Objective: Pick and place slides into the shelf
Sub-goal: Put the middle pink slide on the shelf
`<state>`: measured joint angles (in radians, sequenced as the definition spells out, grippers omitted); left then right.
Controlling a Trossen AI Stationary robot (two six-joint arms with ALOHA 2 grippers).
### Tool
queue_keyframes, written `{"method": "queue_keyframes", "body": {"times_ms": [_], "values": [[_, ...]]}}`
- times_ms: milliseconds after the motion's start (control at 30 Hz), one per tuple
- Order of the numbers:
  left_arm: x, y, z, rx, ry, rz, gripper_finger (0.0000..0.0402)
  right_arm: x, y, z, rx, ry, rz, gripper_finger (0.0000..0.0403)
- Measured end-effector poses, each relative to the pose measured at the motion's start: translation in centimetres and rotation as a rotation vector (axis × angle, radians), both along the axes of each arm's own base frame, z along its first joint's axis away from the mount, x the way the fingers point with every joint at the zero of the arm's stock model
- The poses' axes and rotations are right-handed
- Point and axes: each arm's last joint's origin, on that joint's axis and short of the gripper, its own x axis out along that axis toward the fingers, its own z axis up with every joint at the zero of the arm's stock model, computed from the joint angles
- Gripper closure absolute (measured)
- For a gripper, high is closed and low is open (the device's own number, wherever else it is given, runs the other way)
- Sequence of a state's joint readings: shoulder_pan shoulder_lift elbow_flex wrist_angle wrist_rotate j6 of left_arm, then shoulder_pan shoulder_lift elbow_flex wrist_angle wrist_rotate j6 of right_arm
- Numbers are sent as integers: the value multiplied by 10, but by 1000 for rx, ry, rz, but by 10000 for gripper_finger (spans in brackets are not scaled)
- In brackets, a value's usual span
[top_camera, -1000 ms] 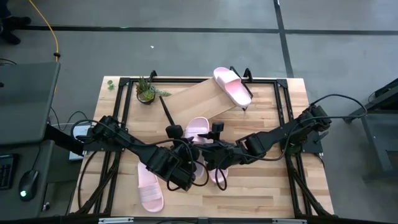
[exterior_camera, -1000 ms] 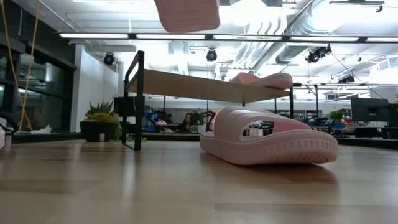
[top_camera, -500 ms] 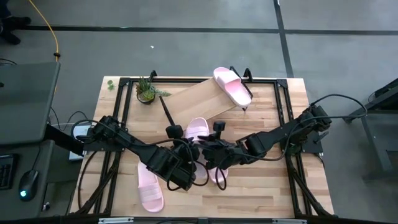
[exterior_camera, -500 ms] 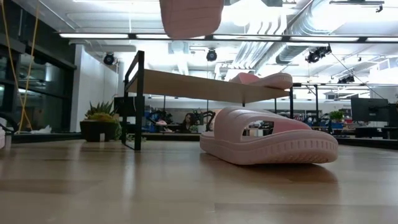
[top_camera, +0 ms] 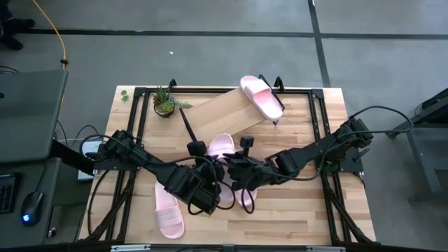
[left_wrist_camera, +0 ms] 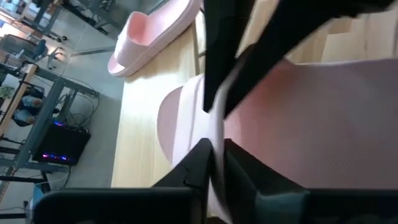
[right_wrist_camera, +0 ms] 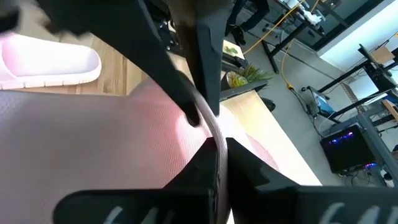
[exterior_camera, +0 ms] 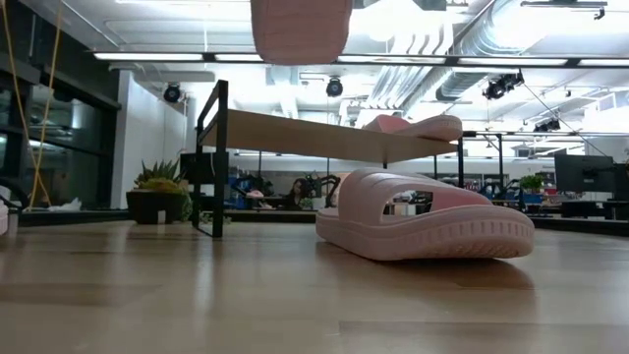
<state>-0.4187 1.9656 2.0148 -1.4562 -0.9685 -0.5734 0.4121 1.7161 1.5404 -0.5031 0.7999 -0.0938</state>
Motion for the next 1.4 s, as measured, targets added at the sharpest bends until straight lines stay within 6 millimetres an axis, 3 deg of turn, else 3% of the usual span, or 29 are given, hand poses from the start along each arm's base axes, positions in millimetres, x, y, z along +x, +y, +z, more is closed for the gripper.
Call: {"method": "queue_keyframes", "body": {"times_ms": [367,567,867,1400], "values": [[-1,0,0,-2,16,-4,235,-1,-4,-3,-9,36,-18,402],[-4,1,2,30,39,-15,195,1,-11,-5,15,73,20,402],[-35,12,41,-7,-51,-5,199,0,-26,0,31,103,30,403],[-109,21,104,-79,-210,-93,225,-42,-56,62,89,5,204,403]]}}
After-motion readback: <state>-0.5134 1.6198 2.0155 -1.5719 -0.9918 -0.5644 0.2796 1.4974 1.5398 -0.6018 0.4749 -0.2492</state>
